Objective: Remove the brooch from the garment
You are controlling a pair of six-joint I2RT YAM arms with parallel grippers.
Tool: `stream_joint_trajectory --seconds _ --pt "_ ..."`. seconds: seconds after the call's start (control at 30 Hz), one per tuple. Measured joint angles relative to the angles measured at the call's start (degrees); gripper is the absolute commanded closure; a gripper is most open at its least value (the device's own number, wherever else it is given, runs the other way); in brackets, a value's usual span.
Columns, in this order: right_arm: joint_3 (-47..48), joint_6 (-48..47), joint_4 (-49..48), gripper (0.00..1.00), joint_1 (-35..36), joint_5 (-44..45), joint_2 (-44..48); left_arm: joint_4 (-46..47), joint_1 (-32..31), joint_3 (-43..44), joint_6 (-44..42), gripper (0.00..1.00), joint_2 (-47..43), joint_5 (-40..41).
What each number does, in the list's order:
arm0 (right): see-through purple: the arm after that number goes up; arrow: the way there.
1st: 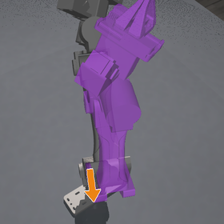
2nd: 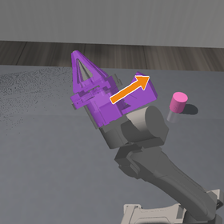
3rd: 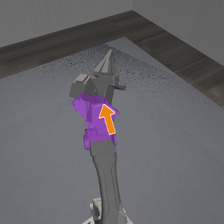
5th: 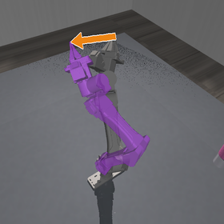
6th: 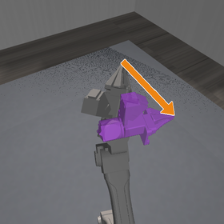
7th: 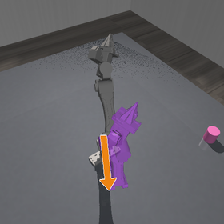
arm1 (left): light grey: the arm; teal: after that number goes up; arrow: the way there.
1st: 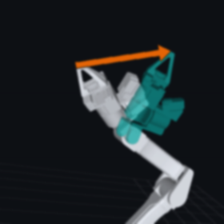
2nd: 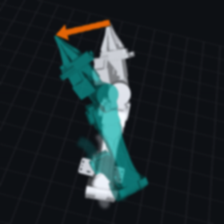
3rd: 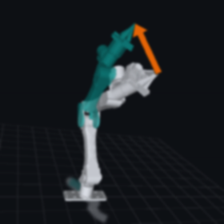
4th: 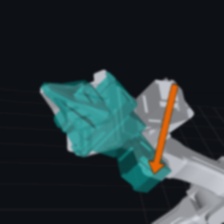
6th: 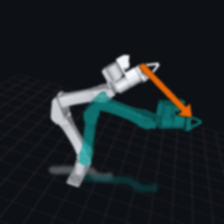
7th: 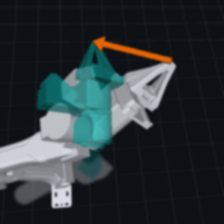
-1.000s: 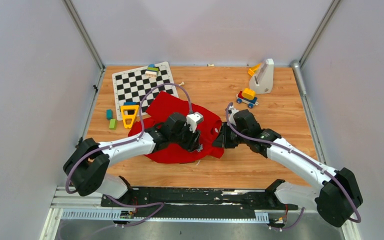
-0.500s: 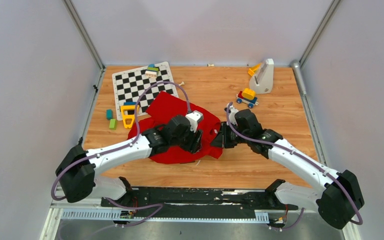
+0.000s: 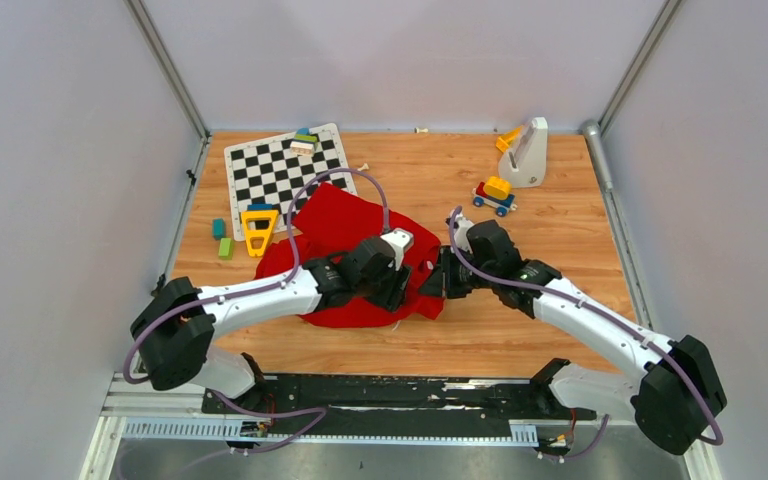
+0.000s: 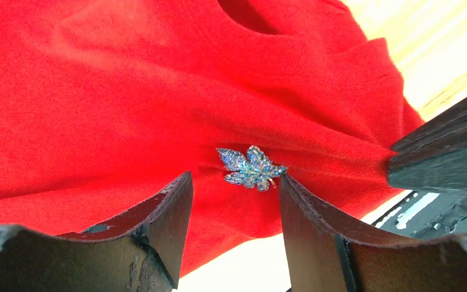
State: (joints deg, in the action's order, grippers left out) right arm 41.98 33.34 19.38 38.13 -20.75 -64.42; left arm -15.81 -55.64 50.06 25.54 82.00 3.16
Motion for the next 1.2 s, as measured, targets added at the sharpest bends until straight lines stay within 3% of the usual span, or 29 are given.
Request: stream_joint_trajectory --seconds 0.77,0.9,1.07,1.2 --pt "-1.9 0.2 -1.0 1.0 0.1 0.6 1.4 4.8 -0.2 -0.4 5.2 0.46 1.3 3.7" --pt "-2.4 0.5 -1.0 1.0 0.1 1.5 1.9 4.3 -0.2 -0.8 5.4 0.56 1.6 4.5" --pt "-2.8 0.7 -0.8 1.0 0.1 2.8 1.8 3.0 -0.2 -2.4 5.7 0.78 0.5 5.5" --pt "-2.9 0.9 -0.8 1.0 0.1 2.9 1.6 2.3 -0.2 -3.0 5.5 0.87 -1.4 5.3"
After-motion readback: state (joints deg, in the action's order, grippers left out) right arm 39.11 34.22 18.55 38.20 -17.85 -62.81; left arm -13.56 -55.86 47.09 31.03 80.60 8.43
